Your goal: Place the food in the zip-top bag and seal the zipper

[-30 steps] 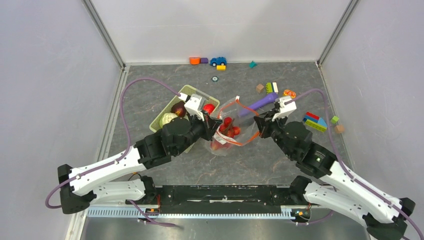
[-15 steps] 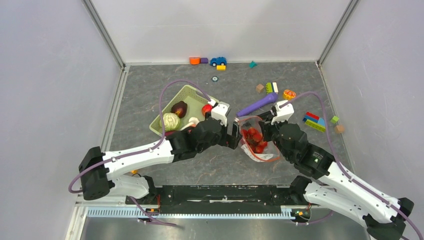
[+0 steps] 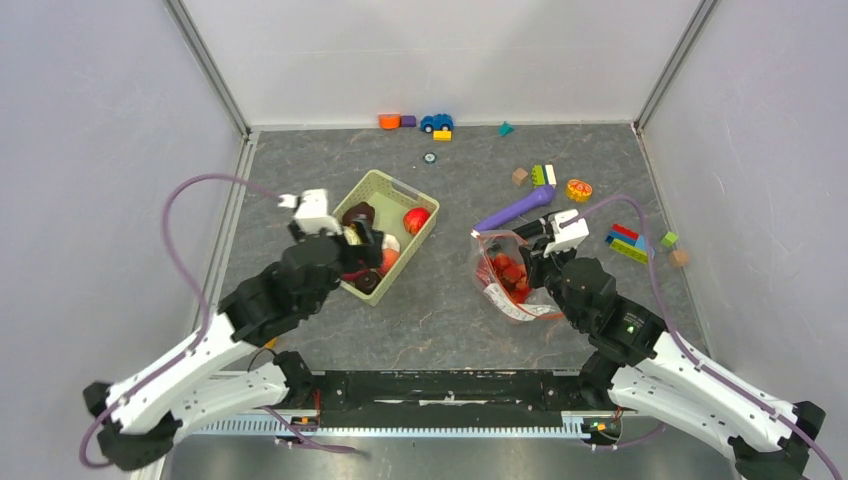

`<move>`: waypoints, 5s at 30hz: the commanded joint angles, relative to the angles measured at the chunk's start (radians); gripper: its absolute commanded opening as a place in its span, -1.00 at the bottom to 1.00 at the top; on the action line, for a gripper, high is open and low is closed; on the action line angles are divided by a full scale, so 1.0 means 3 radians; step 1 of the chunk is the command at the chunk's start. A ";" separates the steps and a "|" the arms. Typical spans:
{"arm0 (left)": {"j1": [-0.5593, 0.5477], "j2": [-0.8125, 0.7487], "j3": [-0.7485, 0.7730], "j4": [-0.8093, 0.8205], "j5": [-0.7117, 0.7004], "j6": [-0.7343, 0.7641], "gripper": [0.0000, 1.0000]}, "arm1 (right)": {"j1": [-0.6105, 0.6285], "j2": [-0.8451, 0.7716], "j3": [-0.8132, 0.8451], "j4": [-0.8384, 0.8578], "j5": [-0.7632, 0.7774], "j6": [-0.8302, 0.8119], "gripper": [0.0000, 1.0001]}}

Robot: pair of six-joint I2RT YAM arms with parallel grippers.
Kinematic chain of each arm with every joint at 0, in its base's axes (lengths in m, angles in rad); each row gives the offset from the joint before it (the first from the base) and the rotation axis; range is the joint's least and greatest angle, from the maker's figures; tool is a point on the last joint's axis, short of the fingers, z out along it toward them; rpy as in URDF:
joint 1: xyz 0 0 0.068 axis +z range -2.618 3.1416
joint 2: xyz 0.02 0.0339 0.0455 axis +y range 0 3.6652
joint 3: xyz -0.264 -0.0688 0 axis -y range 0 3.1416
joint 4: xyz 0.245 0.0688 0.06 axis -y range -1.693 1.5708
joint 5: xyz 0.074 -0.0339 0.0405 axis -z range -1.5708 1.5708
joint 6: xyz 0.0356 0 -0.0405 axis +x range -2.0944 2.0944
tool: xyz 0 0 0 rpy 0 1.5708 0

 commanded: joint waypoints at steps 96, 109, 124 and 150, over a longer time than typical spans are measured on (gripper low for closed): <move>0.2002 0.1164 -0.0263 0.0677 0.1335 0.0183 -0.96 | -0.0005 0.1376 0.1256 -0.0663 0.0327 0.0411 -0.96; 0.1821 0.0201 -0.0637 0.1849 0.3734 -0.0108 -0.96 | -0.0007 0.1163 0.0967 -0.0212 0.0149 0.0452 -0.99; 0.0619 0.1095 -0.0253 0.2421 0.4140 0.0191 -0.96 | -0.0009 0.0843 0.0703 0.0134 -0.0318 0.0473 -1.00; -0.0094 0.1920 0.0533 0.1336 0.1474 0.0338 -0.96 | -0.0009 0.0527 0.0408 0.0498 -0.0782 0.0814 -1.00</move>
